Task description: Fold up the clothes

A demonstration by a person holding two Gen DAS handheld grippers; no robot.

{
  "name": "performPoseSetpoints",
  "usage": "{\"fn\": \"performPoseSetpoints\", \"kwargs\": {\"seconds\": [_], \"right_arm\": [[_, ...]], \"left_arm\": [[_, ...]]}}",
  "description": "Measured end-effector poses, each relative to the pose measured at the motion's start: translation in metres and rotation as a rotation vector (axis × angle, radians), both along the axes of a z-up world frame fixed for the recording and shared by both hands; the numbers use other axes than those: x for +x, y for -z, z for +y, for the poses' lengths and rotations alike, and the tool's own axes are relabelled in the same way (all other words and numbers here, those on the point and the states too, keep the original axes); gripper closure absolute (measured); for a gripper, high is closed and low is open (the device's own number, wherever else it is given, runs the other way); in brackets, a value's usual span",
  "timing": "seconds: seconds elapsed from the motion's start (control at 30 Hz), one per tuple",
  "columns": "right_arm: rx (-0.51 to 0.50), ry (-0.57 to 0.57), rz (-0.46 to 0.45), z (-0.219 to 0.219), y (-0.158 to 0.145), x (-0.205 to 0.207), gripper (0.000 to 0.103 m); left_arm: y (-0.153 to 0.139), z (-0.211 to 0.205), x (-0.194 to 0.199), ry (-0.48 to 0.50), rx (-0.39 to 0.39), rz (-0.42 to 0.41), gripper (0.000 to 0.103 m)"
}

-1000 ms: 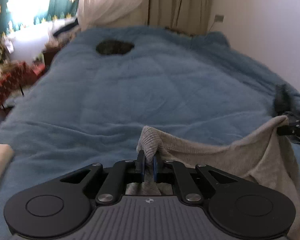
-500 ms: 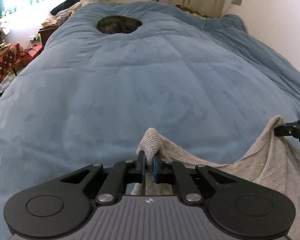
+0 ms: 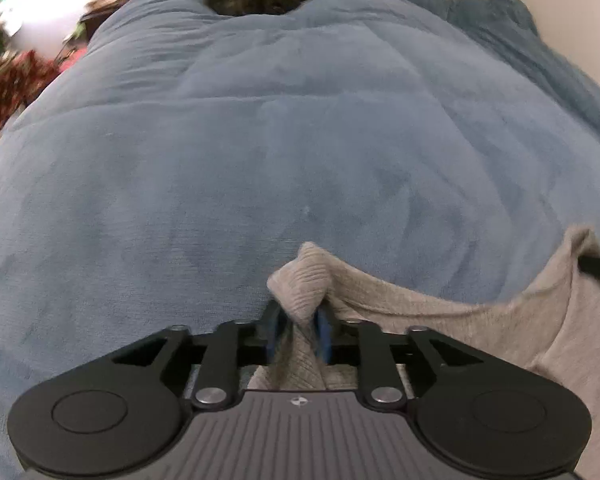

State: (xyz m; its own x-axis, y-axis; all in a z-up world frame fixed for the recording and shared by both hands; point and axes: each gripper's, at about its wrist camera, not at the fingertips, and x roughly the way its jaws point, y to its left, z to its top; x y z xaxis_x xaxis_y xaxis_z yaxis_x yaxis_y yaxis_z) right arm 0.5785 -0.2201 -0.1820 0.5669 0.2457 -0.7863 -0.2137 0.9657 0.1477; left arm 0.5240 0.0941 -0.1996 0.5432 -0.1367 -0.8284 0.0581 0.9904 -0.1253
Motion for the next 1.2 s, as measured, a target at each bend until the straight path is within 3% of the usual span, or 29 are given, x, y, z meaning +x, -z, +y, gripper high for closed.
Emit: {"fn": "performPoseSetpoints", "kwargs": {"seconds": [0.1, 0.2, 0.4, 0.57, 0.63, 0.77, 0.83, 0.97, 1.2], "right_arm": [[0.059, 0.005, -0.009, -0.01, -0.003, -0.005, 0.044], [0.074, 0.01, -0.027, -0.016, -0.021, -0.027, 0.033], [0.069, 0.007, -0.035, -0.028, -0.044, -0.082, 0.033], [0.065, 0.004, -0.042, -0.038, -0.064, -0.127, 0.033], [0.057, 0.015, -0.044, -0.042, -0.064, -0.148, 0.036], [0.035, 0.048, -0.047, -0.051, -0.057, -0.192, 0.051], [0.024, 0.065, -0.049, -0.055, -0.053, -0.215, 0.057], [0.019, 0.094, -0.045, -0.064, -0.046, -0.254, 0.074], [0.081, 0.107, -0.018, -0.072, -0.033, -0.272, 0.075]], "left_arm": [[-0.017, 0.015, -0.01, -0.007, -0.05, -0.028, 0.056], [-0.036, 0.029, -0.023, -0.009, -0.086, -0.049, 0.05], [-0.071, 0.049, -0.063, 0.002, -0.117, -0.078, 0.049], [-0.075, 0.049, -0.107, 0.01, -0.051, -0.076, 0.05], [-0.07, 0.046, -0.127, 0.025, -0.048, -0.062, 0.05], [-0.059, 0.041, -0.168, 0.026, -0.029, -0.053, 0.052], [-0.054, 0.04, -0.188, 0.031, -0.024, -0.068, 0.059], [-0.042, 0.051, -0.214, 0.007, -0.114, -0.055, 0.066], [-0.037, 0.067, -0.232, -0.022, -0.205, -0.055, 0.069]]}}
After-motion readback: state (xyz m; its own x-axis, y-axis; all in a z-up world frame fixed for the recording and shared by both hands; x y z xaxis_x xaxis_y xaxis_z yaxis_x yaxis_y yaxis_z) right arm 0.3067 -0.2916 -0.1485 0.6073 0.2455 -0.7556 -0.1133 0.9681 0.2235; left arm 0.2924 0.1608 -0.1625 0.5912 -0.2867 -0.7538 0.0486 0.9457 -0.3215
